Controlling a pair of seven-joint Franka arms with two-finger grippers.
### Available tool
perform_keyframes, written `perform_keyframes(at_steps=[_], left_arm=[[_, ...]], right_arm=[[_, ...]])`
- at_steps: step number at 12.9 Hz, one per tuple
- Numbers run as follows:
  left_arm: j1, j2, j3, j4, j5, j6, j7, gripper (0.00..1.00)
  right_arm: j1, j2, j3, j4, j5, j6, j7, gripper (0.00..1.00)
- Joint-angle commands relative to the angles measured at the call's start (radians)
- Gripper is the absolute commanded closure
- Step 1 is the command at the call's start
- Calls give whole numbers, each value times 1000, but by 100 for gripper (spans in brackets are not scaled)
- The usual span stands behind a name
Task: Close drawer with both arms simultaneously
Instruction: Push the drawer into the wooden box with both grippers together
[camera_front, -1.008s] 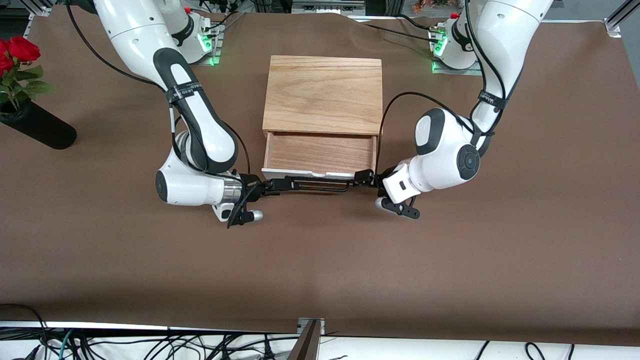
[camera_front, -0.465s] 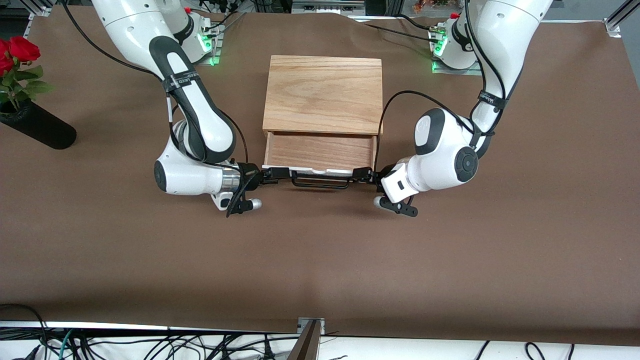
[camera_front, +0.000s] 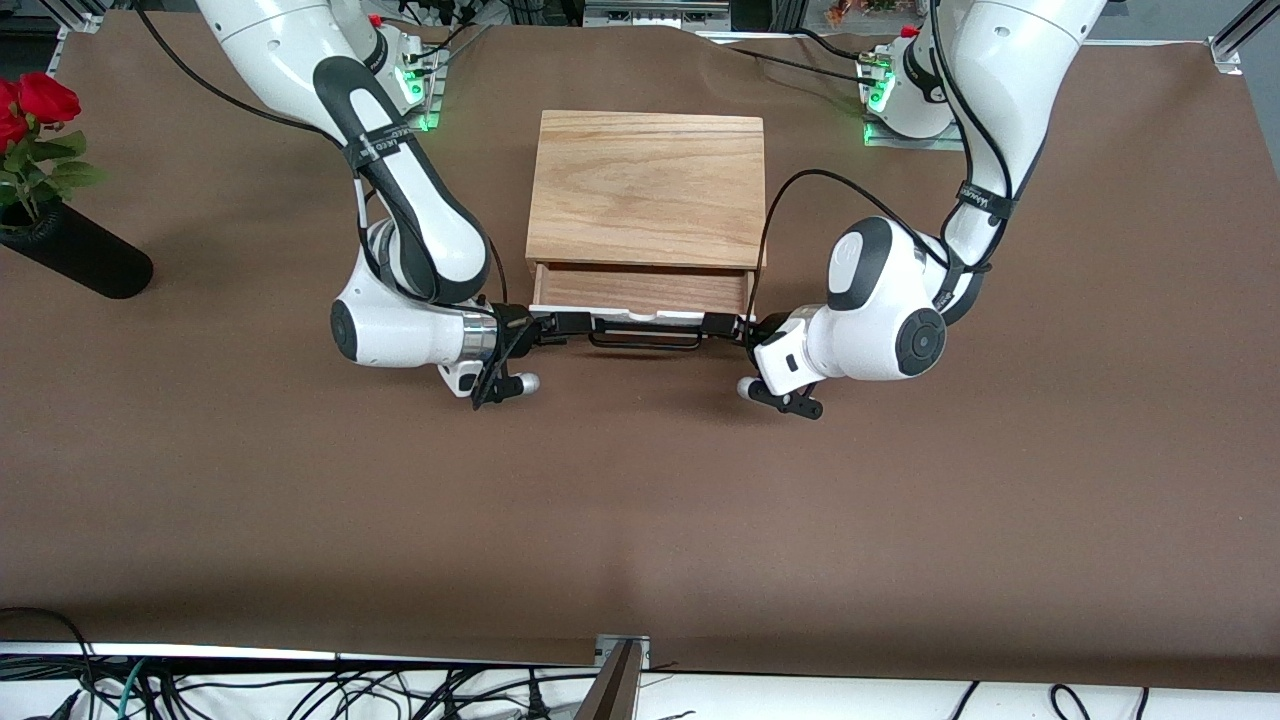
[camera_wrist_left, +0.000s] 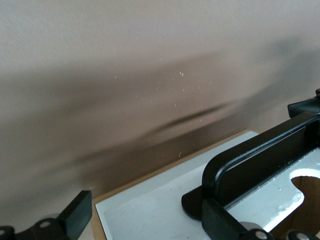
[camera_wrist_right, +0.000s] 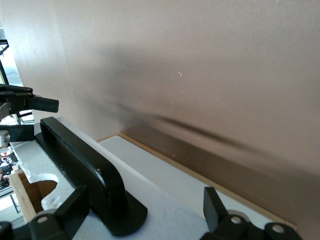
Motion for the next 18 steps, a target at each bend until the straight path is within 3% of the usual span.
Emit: perform_keyframes(at_steps=[1,9,12,13,15,18], left_arm=[[-9,7,1,-13,-15,-110,18,0],[-6,7,5,-13,-12,-282,16,0],[-6,5,11,0,-12,-286,16,0],[-6,1,14,4,-10,-286,19,0],[14,-34,29,22,50,-286,25,0],[69,-81,29,169,218,-399,24,0]], right_arm=[[-1,-79,16,-114,20,18,-23,0],[-1,-200,62,-298,33,54,-26,0],[-4,-197,60,-269,20,48,-29,0],[-19,-192,39,-233,-1,41,-27,0],[-36,-185,-63,-141,-132,-43,-27,0],[-58,-203,-191,-30,-261,-176,3,0]])
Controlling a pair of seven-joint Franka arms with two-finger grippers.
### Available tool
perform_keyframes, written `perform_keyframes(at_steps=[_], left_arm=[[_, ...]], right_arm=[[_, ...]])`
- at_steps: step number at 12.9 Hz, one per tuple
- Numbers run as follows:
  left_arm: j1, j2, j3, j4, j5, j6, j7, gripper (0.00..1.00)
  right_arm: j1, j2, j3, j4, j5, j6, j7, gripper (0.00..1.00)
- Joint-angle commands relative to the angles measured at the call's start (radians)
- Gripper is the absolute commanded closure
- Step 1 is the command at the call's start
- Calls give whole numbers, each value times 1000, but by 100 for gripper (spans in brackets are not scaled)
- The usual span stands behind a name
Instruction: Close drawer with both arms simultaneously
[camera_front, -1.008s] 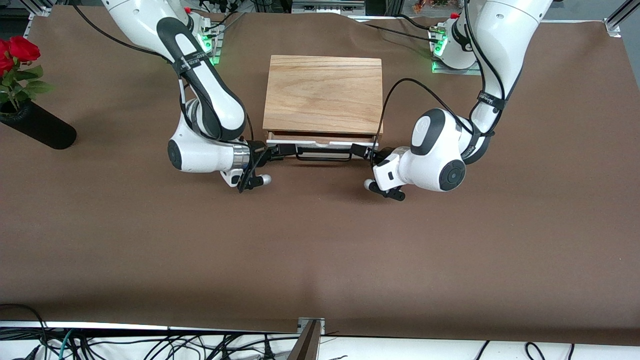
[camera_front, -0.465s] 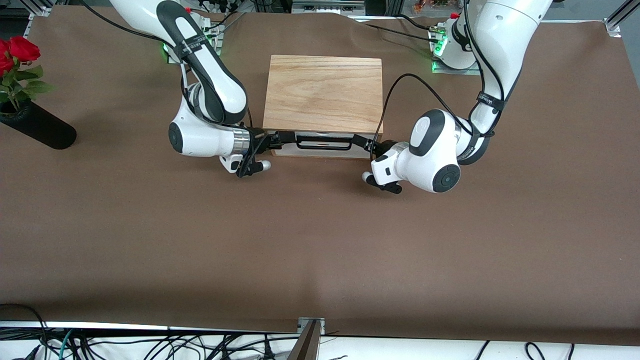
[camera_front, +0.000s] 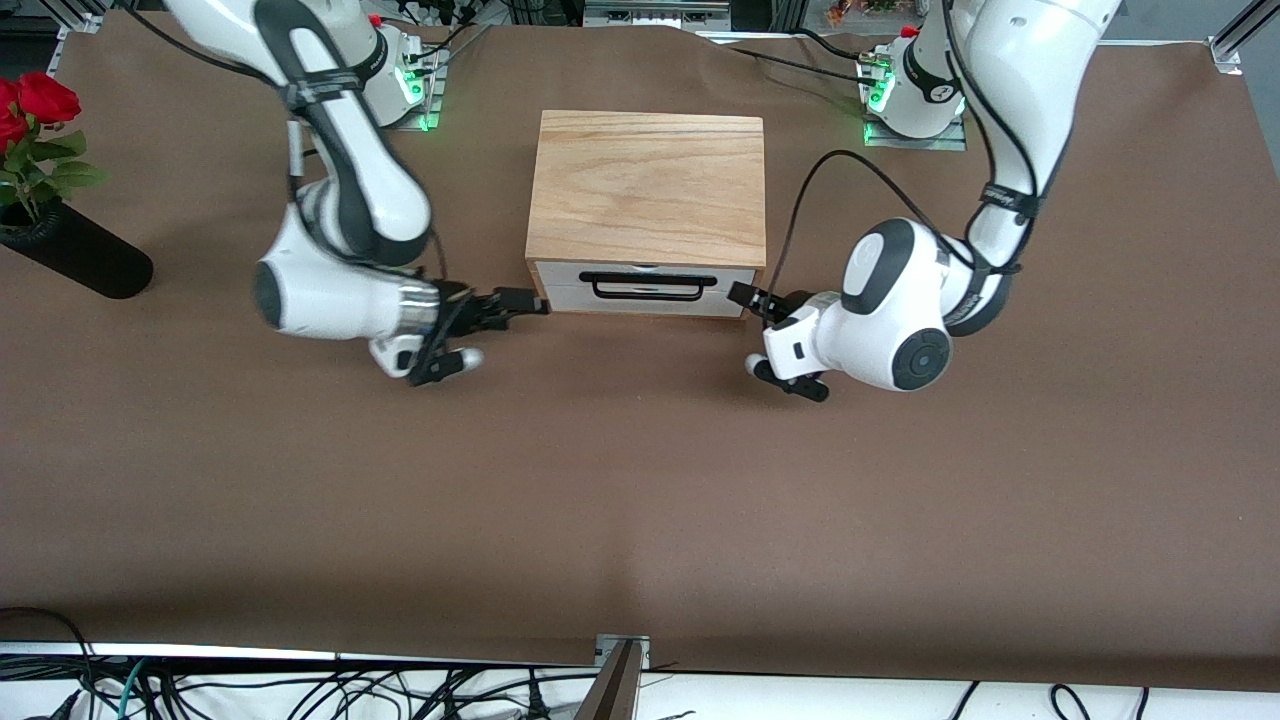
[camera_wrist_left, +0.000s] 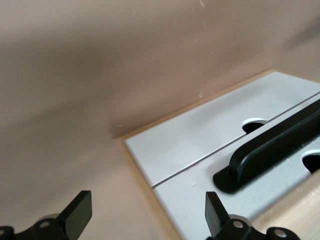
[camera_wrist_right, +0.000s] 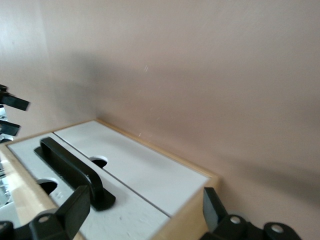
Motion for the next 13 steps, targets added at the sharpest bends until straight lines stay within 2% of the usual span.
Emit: perform_keyframes(at_steps=[1,4,6,8,10,11,13], left_arm=[[67,-62,5,135,106,-152,11,0],[130,-111,2,255,258,-195,60,0],[154,-163,2,263,341,-268,138,0],[154,-208,-2,292,428,-315,143,0],[150,-237,1,353,497,-376,134,0],[148,-252,20,355,504,-384,132,0],[148,-255,54,357,515,-376,126,0]], right_arm=[[-8,-55,-94,45,-130,-84,5,0],[-8,-162,-169,11,-259,-103,-27,0],[-8,-273,-175,-30,-449,-126,-3,0],[-8,-342,-171,-8,-635,-199,80,0],[3,-371,-158,79,-779,-300,166,0],[-8,-370,-148,153,-822,-362,168,0],[-81,-367,-113,235,-838,-410,158,0]])
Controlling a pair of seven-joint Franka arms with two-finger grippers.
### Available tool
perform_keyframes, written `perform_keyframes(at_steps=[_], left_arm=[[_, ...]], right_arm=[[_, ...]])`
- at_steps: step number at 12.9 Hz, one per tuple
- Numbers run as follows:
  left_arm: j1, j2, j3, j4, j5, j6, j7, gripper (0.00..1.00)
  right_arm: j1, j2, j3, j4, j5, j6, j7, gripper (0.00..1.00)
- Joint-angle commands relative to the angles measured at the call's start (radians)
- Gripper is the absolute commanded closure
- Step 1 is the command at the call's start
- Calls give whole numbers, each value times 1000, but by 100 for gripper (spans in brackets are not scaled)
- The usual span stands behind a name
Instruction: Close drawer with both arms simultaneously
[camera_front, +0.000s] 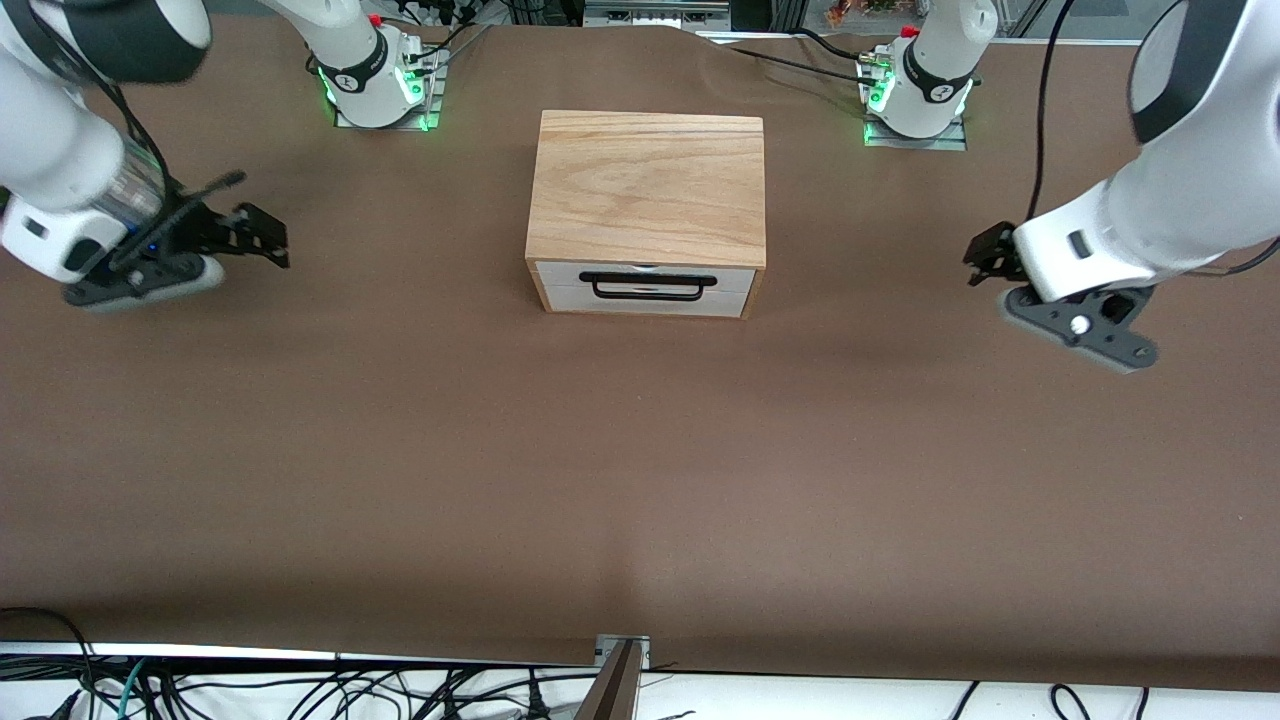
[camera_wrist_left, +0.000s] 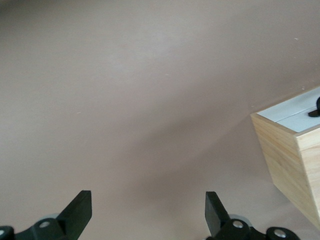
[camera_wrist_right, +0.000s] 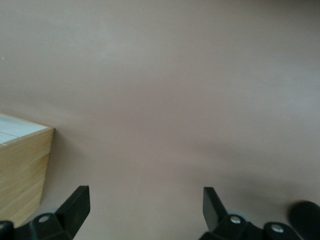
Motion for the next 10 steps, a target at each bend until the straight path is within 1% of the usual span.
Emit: perform_keyframes(at_steps=[1,2,4,5,6,7,8,10], left_arm=[[8,-16,38,1,22,14,9,0],[14,-60,49,-20,31,69,7,0],[6,-187,86,-190,28,161,4,0],[5,-239,92,-260,31,184,3,0],[-3,-267,116,-302,27,189,-5,0],[-58,-265,176,-302,14,189,-19,0],[-104,-257,252,-296,2,191,-19,0],[-107,-249,259,-293,-1,192,-23,0]], right_arm=[[-118,9,82,86,-24,-56,0,0],[-137,4,95,86,-12,-55,15,0],[-137,-14,100,87,-6,-59,15,0],[-137,-14,98,90,-6,-61,14,0],[-137,-13,92,90,-4,-62,11,0],[-137,-11,95,92,-4,-64,11,0],[-134,-11,101,94,-4,-67,14,0],[-131,0,100,106,-6,-73,23,0]])
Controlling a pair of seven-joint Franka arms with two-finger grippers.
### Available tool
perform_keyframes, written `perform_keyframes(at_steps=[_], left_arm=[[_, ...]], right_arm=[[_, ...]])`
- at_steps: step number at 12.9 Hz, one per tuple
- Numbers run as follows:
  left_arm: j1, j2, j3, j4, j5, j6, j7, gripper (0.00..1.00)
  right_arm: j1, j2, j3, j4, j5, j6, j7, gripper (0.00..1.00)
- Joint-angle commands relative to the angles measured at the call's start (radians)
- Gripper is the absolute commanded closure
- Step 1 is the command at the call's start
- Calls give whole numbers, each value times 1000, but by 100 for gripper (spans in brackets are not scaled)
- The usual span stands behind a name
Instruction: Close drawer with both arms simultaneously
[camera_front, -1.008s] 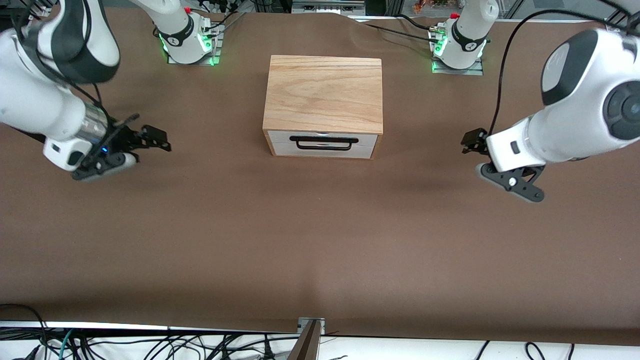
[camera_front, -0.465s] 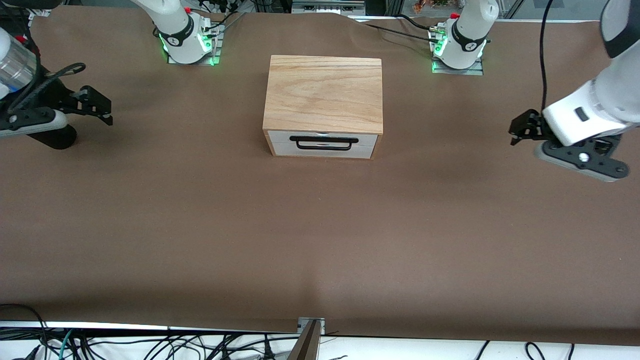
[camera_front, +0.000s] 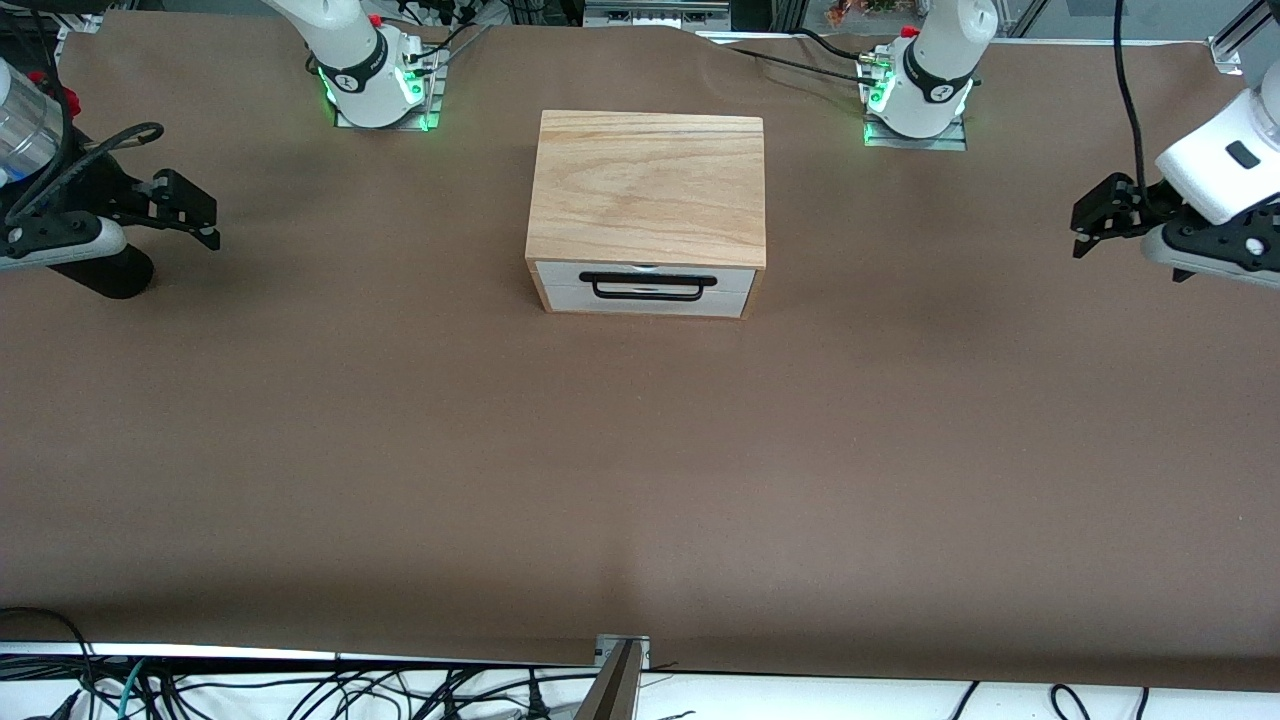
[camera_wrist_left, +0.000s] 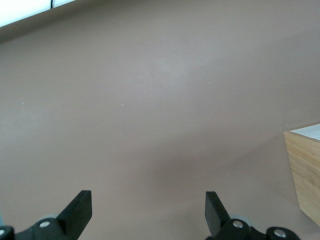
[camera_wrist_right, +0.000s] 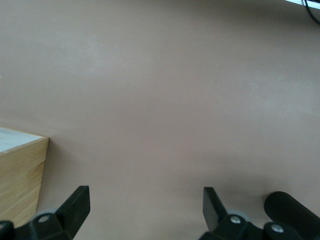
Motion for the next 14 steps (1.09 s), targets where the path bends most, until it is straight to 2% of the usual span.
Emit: perform_keyframes(at_steps=[1,14], left_arm=[[-28,-13,31,-33,-2,26,-16,0],[-33,-20,30,-26,1,13,-56,0]], right_arm=[[-9,3,13,26,1,-28,25,0],[-9,2,23,33,1,-48,22,0]])
